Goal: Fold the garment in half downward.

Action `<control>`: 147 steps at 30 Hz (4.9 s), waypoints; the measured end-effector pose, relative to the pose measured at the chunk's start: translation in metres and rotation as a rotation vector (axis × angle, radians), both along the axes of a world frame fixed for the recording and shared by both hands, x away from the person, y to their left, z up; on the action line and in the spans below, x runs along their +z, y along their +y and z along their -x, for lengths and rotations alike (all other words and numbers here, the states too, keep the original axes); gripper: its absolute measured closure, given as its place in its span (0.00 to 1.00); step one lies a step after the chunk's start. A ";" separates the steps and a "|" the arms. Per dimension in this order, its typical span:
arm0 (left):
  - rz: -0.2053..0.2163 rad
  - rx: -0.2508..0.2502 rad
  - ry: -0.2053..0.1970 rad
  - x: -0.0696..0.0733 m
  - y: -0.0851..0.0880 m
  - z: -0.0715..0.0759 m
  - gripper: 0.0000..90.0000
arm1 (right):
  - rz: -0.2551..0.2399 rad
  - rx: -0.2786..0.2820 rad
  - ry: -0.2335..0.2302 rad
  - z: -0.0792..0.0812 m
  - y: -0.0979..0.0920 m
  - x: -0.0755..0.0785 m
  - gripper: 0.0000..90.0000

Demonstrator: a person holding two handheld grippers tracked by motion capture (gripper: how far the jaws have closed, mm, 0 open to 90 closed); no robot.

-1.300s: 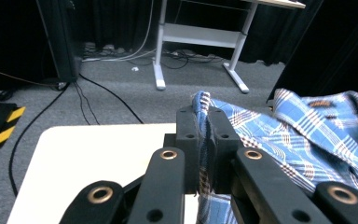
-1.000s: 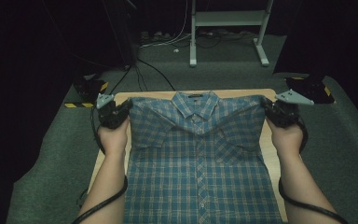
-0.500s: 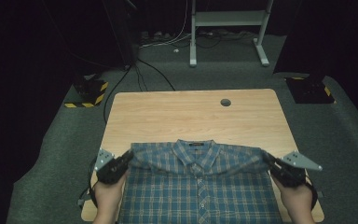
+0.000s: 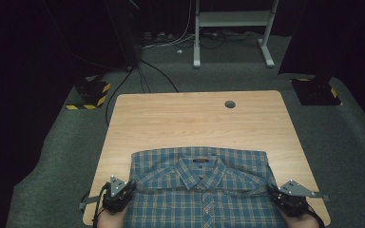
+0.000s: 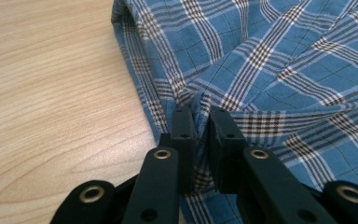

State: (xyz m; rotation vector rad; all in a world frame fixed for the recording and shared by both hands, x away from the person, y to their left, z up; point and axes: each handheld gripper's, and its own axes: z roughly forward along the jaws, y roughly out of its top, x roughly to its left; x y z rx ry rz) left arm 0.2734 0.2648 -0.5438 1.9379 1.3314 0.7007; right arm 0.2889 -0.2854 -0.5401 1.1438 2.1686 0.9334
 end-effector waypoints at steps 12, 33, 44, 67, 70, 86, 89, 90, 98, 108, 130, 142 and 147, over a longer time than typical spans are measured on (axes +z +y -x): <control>-0.020 0.003 0.030 0.003 -0.001 -0.034 0.92 | 0.026 -0.036 0.026 -0.027 0.006 0.003 0.92; 0.023 0.042 0.065 0.007 0.000 -0.107 0.92 | 0.097 -0.087 0.042 -0.100 0.016 0.009 0.92; 0.008 0.072 0.074 0.010 -0.003 -0.140 0.92 | 0.106 -0.109 0.056 -0.136 0.020 0.012 0.92; 0.092 0.172 0.099 0.015 -0.006 -0.176 0.93 | 0.108 -0.155 0.077 -0.181 0.027 0.015 0.92; 0.103 0.149 0.073 0.029 -0.005 -0.174 0.94 | 0.109 -0.143 0.047 -0.176 0.029 0.028 0.92; 0.153 -0.028 -0.145 0.111 0.010 -0.099 0.94 | -0.050 0.001 -0.245 -0.105 0.018 0.144 0.92; 0.159 -0.059 -0.116 0.091 0.014 -0.072 0.94 | -0.051 0.018 -0.232 -0.081 0.005 0.128 0.92; 0.161 -0.065 -0.107 0.083 0.014 -0.063 0.93 | -0.056 0.019 -0.218 -0.074 0.001 0.120 0.92; 0.151 -0.045 -0.004 0.025 0.017 -0.028 0.92 | -0.059 -0.015 -0.060 -0.038 -0.018 0.041 0.92; 0.079 -0.047 0.008 -0.001 0.016 -0.022 0.92 | 0.012 -0.024 0.006 -0.025 -0.013 0.002 0.92; 0.117 0.014 0.031 0.001 0.016 -0.087 0.91 | 0.007 -0.077 0.054 -0.093 -0.006 0.007 0.90; 0.127 0.026 0.045 0.003 0.014 -0.105 0.91 | -0.019 -0.099 0.059 -0.113 -0.008 0.007 0.90; 0.148 0.025 0.037 0.021 0.015 -0.104 0.94 | -0.073 -0.102 0.097 -0.115 -0.014 0.014 0.91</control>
